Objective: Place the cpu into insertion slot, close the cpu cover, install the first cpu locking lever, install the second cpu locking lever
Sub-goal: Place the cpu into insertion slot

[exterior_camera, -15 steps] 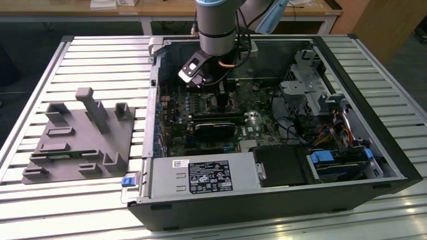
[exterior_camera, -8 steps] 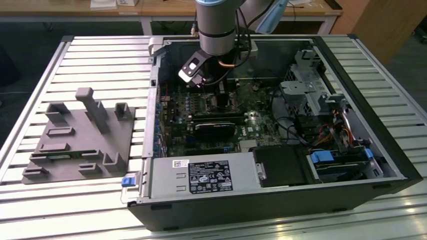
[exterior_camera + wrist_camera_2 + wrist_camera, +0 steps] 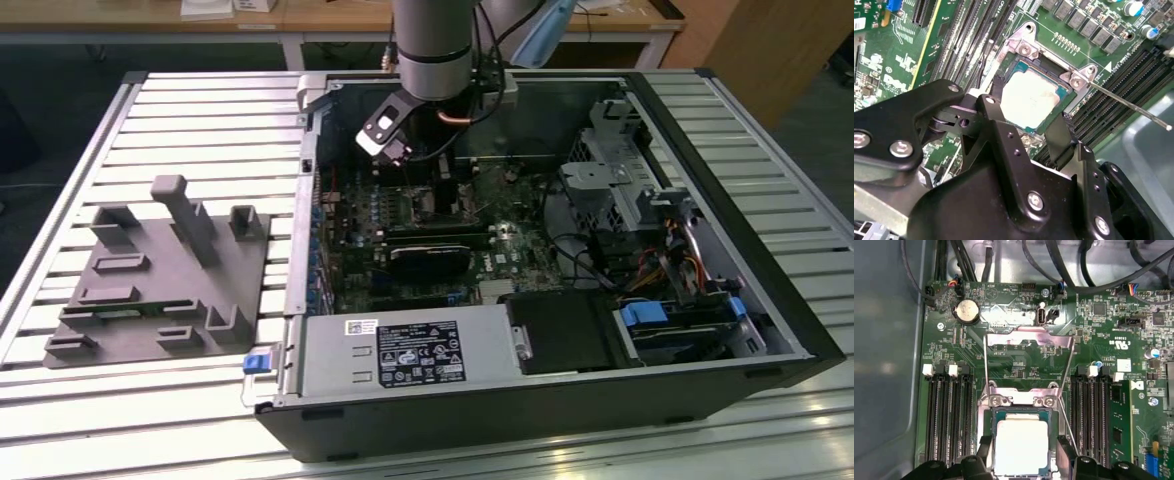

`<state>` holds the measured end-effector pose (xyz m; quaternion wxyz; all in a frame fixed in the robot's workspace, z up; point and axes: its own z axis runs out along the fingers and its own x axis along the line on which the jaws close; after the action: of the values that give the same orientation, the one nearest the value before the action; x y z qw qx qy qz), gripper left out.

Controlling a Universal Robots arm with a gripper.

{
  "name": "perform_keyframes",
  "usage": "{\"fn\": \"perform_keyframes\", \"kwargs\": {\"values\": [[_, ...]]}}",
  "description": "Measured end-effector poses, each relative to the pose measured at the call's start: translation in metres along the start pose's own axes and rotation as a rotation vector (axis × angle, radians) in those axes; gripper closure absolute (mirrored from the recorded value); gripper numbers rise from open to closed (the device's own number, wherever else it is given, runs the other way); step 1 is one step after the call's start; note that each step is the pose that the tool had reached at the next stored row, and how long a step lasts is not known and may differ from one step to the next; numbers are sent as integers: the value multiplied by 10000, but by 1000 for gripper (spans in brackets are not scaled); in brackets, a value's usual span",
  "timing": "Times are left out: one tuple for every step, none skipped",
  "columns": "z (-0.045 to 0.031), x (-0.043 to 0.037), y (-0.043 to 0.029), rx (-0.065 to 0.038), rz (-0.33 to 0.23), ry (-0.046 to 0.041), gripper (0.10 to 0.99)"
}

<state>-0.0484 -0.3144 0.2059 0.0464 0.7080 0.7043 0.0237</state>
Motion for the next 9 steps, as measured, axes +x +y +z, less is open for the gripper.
{"fn": "perform_keyframes", "kwargs": {"values": [[0, 0, 0, -1, 0, 1, 475], [0, 0, 0, -2, 0, 3, 475], [-1, 0, 0, -1, 0, 1, 475], [-2, 0, 0, 0, 0, 0, 475], [-3, 0, 0, 0, 0, 0, 475], [-3, 0, 0, 0, 0, 0, 490], [-4, 0, 0, 0, 0, 0, 490], [-4, 0, 0, 0, 0, 0, 553], [-5, 0, 0, 0, 0, 0, 612]]}}
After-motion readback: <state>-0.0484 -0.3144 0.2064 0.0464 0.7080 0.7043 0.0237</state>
